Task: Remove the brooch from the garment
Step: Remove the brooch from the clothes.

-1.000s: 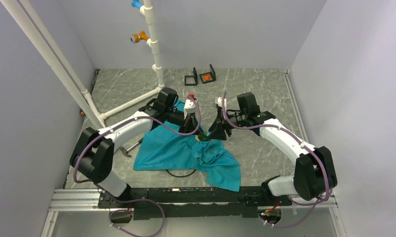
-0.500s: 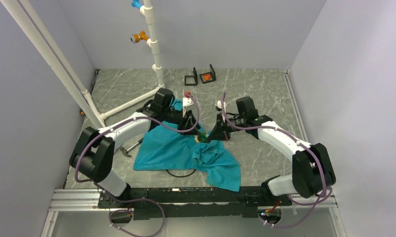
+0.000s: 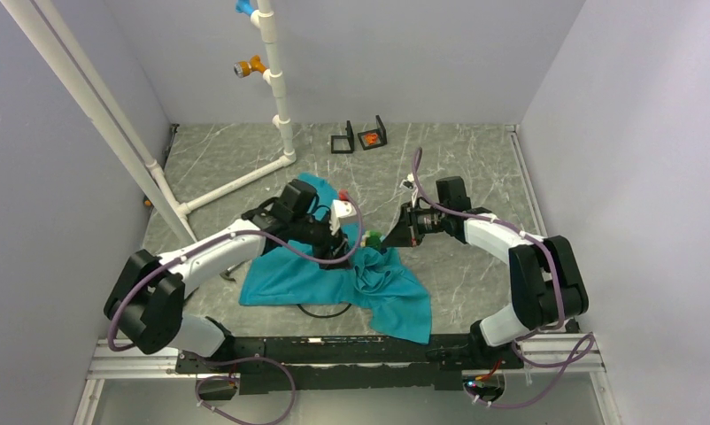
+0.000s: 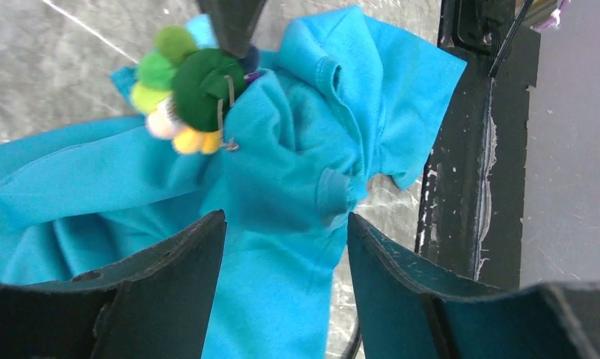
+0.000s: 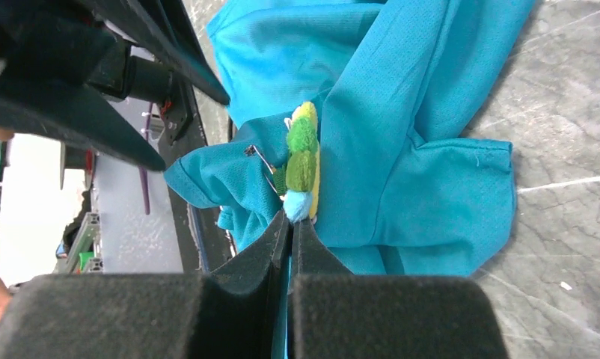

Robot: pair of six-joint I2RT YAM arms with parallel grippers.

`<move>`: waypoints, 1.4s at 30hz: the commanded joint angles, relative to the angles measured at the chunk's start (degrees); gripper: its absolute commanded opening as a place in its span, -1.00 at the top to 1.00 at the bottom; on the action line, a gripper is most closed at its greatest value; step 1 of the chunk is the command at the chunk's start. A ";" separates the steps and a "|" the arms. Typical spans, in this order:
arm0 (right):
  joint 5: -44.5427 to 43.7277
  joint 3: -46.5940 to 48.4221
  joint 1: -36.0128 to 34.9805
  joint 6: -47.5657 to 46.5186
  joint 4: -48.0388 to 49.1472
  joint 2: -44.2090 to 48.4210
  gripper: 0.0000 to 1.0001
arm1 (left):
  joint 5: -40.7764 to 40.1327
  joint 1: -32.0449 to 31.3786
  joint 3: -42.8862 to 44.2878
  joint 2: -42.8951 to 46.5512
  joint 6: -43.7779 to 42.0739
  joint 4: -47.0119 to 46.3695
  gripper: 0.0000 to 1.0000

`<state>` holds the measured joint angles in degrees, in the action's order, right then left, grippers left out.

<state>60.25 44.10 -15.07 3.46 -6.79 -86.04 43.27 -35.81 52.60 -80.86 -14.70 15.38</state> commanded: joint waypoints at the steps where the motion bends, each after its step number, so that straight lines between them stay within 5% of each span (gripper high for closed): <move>1: 3.85 -0.46 -0.16 2.53 3.62 0.47 1.00 | -7.50 -4.64 0.75 -1.62 1.58 0.06 -0.29; 5: 5.17 -0.76 -0.17 2.48 3.97 1.43 1.00 | -13.98 -8.28 4.22 -4.58 2.87 -0.74 -0.21; 10: 7.55 -0.41 -0.18 -1.20 0.64 2.36 1.00 | -21.46 -8.27 8.26 -7.57 4.63 -1.91 0.18; 16: 11.71 -0.41 -0.22 -2.40 -1.01 2.88 1.00 | -20.58 -7.52 8.56 -9.34 3.89 -2.90 1.00; 29: 11.37 0.26 -1.40 -2.93 -1.03 0.88 1.00 | -4.87 -7.67 7.60 -8.26 2.71 -5.86 1.00; 42: 10.58 0.64 -1.42 -4.21 -1.34 0.46 1.00 | -3.19 -5.70 3.88 -5.88 2.36 -5.54 1.00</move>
<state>69.56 43.59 -16.34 0.73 -9.43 -85.52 37.30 -42.33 57.69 -89.82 -11.33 12.03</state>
